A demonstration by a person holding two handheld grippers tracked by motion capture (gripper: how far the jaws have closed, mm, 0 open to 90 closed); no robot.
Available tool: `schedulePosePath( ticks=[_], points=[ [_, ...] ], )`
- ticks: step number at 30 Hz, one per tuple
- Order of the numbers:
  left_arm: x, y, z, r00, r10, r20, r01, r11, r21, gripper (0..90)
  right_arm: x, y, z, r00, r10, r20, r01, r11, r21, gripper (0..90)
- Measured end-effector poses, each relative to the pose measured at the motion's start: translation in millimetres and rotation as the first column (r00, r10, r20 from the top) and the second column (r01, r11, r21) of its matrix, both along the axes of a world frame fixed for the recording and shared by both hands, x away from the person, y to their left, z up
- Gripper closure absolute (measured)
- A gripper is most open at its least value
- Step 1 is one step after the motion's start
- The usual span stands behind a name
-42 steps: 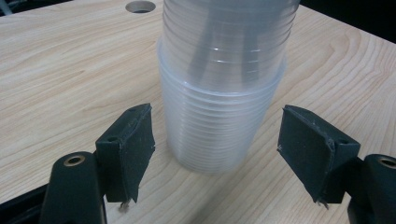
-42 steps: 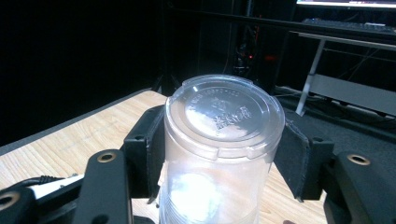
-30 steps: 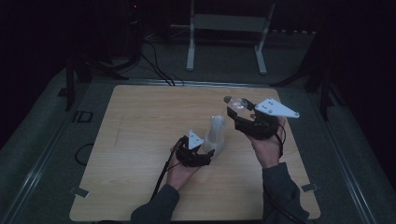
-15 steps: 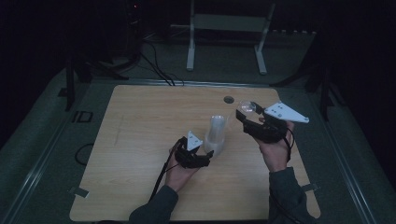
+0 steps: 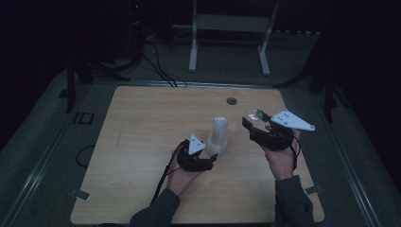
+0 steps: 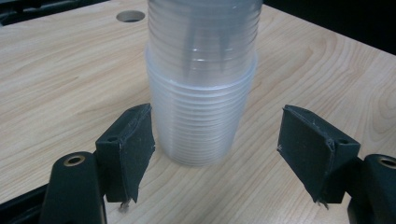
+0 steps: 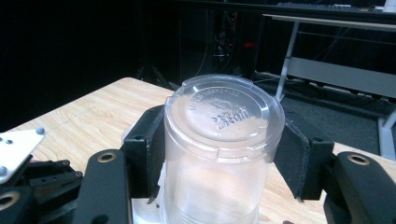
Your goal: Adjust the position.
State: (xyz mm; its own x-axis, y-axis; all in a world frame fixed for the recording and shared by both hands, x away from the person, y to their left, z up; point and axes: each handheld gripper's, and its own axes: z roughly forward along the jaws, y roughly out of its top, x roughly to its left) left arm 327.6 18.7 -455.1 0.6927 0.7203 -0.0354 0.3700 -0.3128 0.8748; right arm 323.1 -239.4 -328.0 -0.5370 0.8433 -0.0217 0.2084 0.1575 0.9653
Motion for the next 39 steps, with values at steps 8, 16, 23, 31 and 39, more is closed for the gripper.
schedulePosePath(
  ticks=[8,16,23,31,39],
  points=[
    [-5.8,-3.0,4.4,0.9994,-0.028,0.021,0.028,0.9996,-0.007,26.6,-2.7,-2.9,-10.4,0.9998,-0.005,-0.02,0.006,0.9999,0.008,39.9],
    [-10.8,-6.1,9.7,0.9976,-0.055,0.042,0.056,0.9983,-0.017,26.6,-5.6,-5.7,-22.8,0.9987,-0.011,-0.049,0.013,0.9996,0.025,40.1],
    [-14.6,-9.5,13.1,0.9957,-0.073,0.057,0.075,0.9968,-0.027,26.6,-7.7,-7.3,-33.5,0.9967,-0.018,-0.079,0.021,0.999,0.04,40.1],
    [-18.2,-13.7,15.7,0.9923,-0.103,0.069,0.105,0.9941,-0.029,26.6,-8.2,-10.2,-43.3,0.9933,-0.006,-0.116,0.015,0.9973,0.072,40.1],
    [-21.9,-20.3,19.0,0.9858,-0.142,0.089,0.145,0.989,-0.029,26.6,-9.0,-13.1,-50.0,0.9893,0.007,-0.146,0.007,0.995,0.1,40.3]
  ],
)
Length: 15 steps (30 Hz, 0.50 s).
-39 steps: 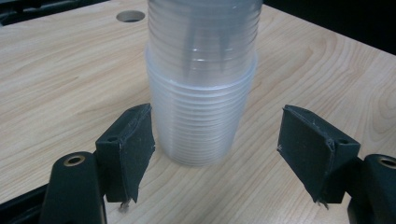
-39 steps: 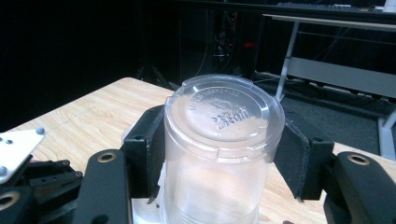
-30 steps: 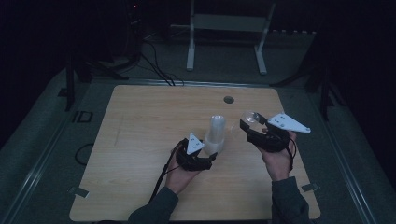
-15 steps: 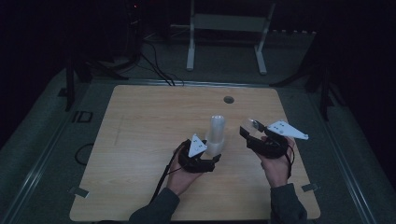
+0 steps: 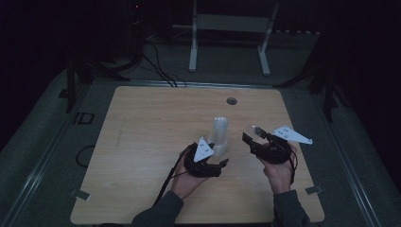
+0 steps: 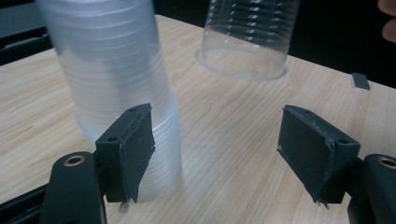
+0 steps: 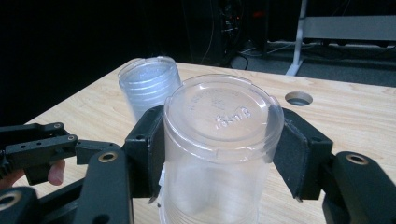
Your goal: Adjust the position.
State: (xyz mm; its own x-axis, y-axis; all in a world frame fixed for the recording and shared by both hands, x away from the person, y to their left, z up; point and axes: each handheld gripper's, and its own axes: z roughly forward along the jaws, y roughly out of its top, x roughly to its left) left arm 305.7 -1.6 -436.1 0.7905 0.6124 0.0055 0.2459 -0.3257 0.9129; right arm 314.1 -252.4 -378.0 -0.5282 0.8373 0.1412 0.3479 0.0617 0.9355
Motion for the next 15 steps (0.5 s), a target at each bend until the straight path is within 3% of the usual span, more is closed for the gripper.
schedulePosePath(
  ticks=[15],
  points=[
    [-0.4,-14.6,9.5,0.9977,-0.056,0.038,0.056,0.9984,0.001,26.7,-2.9,0.1,-8.0,0.9991,0.02,-0.038,-0.018,0.9989,0.043,40.5]
  ],
)
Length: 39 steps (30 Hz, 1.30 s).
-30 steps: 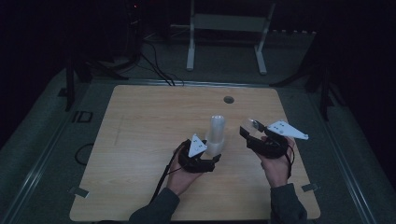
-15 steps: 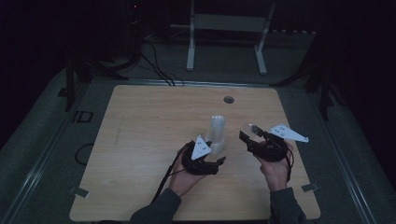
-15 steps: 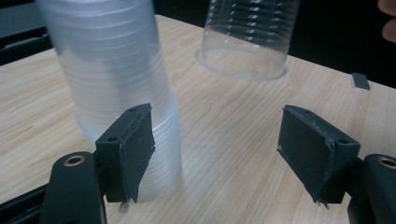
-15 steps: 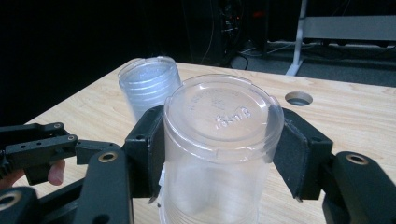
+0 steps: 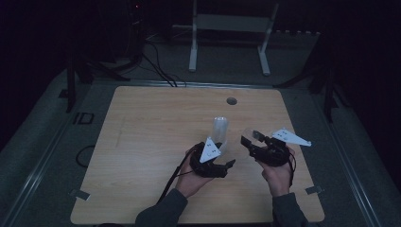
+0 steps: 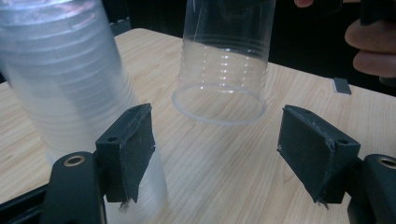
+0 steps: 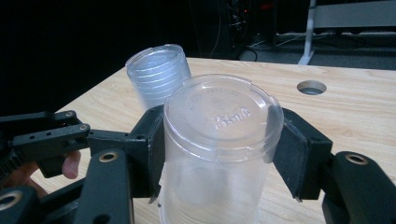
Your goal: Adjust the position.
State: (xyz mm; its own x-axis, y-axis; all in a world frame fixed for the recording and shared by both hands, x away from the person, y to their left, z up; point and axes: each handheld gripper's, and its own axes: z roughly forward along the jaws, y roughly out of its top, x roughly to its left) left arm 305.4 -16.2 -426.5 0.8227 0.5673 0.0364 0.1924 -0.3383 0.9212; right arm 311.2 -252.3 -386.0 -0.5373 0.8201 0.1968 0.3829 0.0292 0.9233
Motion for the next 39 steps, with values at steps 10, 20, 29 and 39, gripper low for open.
schedulePosePath(
  ticks=[10,20,29,39],
  points=[
    [2.1,-3.7,2.3,0.9998,-0.009,0.018,0.009,0.9999,-0.014,26.6,-0.9,-1.9,-4.9,0.9996,0.01,-0.025,-0.009,0.9991,0.042,40.7],
    [4.5,-9.9,1.5,0.9985,-0.039,0.038,0.041,0.9984,-0.039,24.6,0.1,-5.8,-7.5,0.9986,0.014,-0.05,-0.009,0.9956,0.093,40.7],
    [6.7,-16.0,-1.3,0.9976,-0.056,0.041,0.058,0.9974,-0.043,21.5,1.1,-10.1,-11.2,0.9966,0.026,-0.079,-0.015,0.9895,0.144,40.7],
    [11.1,-20.1,-3.4,0.9982,-0.045,0.039,0.048,0.9958,-0.078,20.3,2.5,-14.2,-14.8,0.9931,0.052,-0.106,-0.027,0.9753,0.219,40.8]
  ],
)
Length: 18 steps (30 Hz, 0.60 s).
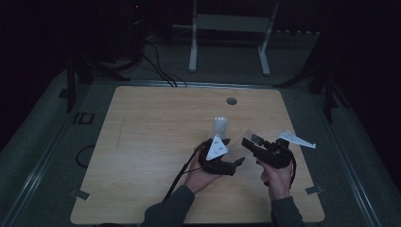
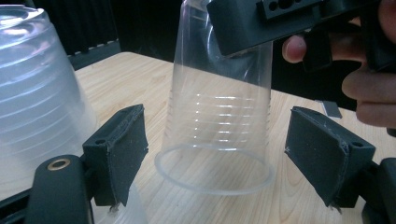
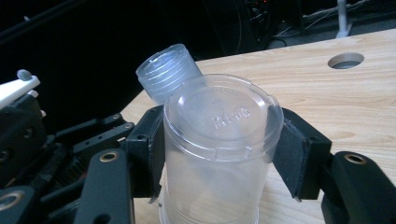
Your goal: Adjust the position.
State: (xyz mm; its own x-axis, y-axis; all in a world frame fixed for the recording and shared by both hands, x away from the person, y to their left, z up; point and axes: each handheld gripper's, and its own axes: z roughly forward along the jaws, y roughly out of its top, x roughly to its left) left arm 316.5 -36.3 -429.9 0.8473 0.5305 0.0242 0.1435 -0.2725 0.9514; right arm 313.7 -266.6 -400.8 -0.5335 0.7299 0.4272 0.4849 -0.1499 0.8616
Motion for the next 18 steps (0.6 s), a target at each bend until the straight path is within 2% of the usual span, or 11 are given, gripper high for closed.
schedulePosePath(
  ticks=[10,18],
  points=[
    [4.4,-5.3,-4.3,0.9999,0.0,-0.015,-0.001,0.9994,-0.035,18.0,1.0,-2.7,-2.0,0.9997,0.015,-0.019,-0.013,0.9977,0.067,40.9],
    [6.8,-7.4,-7.2,0.9998,-0.004,-0.019,0.003,0.9991,-0.043,18.0,1.7,-4.7,-4.5,0.9991,0.03,-0.031,-0.027,0.9934,0.111,41.0]
  ],
)
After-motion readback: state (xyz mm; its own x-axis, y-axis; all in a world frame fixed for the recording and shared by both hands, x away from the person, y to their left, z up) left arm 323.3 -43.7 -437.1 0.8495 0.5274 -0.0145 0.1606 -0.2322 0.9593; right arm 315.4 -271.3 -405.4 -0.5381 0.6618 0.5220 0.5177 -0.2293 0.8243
